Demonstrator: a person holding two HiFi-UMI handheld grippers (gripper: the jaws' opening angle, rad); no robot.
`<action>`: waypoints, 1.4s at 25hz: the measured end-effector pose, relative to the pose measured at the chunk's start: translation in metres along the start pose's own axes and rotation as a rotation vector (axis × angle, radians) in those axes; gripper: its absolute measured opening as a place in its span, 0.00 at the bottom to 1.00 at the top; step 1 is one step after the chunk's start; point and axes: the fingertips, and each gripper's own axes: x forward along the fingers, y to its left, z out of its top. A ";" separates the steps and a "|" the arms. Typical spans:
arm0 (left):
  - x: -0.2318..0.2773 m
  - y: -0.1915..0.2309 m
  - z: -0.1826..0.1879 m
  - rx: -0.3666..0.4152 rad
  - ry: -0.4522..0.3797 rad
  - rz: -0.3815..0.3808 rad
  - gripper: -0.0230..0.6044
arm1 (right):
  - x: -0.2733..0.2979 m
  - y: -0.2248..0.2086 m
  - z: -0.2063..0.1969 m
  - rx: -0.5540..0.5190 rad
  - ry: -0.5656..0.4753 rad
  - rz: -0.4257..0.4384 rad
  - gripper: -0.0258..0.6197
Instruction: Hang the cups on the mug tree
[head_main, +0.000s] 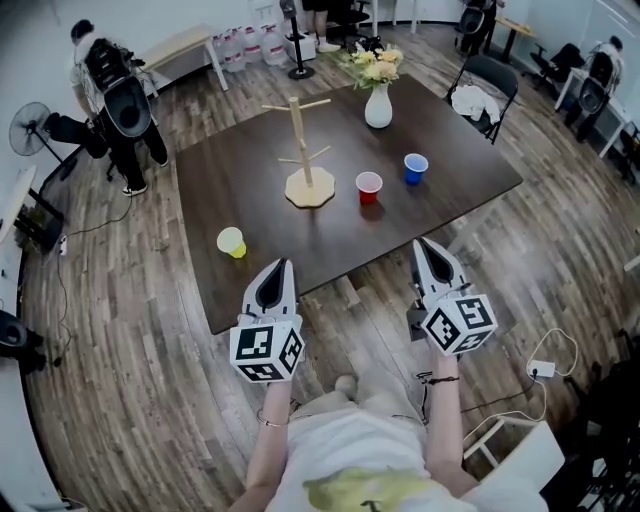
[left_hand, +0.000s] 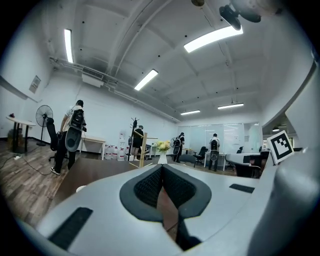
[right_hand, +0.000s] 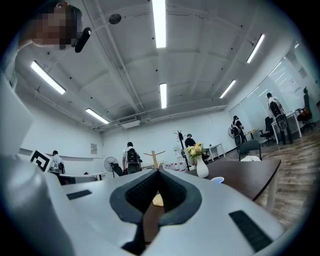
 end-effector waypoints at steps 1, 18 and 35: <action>0.004 0.002 -0.001 -0.007 0.002 0.000 0.07 | 0.004 -0.002 -0.001 0.000 0.007 -0.004 0.07; 0.116 0.016 -0.001 -0.034 0.030 0.017 0.07 | 0.101 -0.080 -0.008 0.056 0.035 -0.020 0.07; 0.256 -0.012 -0.007 -0.067 0.090 0.003 0.07 | 0.186 -0.193 0.006 0.028 0.087 -0.011 0.07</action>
